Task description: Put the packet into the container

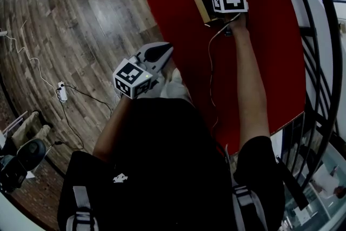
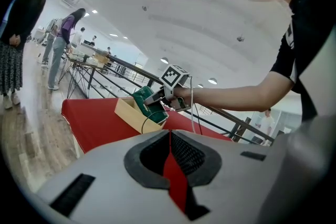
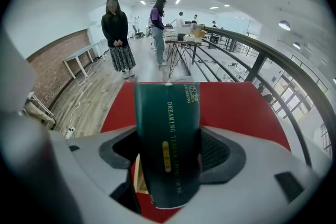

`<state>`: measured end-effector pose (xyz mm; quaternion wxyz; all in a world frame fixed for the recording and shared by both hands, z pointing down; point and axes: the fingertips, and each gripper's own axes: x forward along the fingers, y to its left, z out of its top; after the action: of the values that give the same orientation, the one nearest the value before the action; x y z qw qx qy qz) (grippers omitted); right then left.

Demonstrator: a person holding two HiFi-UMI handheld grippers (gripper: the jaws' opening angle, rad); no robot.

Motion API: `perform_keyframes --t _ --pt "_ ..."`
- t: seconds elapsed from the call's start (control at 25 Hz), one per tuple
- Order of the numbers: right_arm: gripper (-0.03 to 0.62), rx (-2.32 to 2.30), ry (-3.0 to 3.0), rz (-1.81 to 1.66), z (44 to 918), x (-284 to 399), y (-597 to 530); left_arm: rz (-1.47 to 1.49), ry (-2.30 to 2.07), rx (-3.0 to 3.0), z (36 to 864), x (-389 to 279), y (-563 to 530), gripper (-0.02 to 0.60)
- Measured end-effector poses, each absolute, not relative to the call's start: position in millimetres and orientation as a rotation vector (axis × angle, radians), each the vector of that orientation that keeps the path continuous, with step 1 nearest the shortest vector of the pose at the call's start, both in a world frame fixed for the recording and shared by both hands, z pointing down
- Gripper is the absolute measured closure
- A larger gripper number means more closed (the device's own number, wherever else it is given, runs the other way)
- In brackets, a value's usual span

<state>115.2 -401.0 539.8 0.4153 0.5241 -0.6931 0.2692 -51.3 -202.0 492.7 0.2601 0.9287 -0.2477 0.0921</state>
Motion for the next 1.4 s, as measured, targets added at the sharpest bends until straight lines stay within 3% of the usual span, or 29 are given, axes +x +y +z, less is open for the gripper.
perform_keyframes --t 0.64,1.4 --pt "0.249 1.303 -1.689 0.685 581.7 107.3 -420.7 0.254 -0.732 2.483 497.9 -70.1 -221.4 0.568" --pt "0.209 1.365 -1.806 0.657 544.8 104.7 -419.7 0.246 -0.714 2.479 493.8 -62.9 -229.0 0.568"
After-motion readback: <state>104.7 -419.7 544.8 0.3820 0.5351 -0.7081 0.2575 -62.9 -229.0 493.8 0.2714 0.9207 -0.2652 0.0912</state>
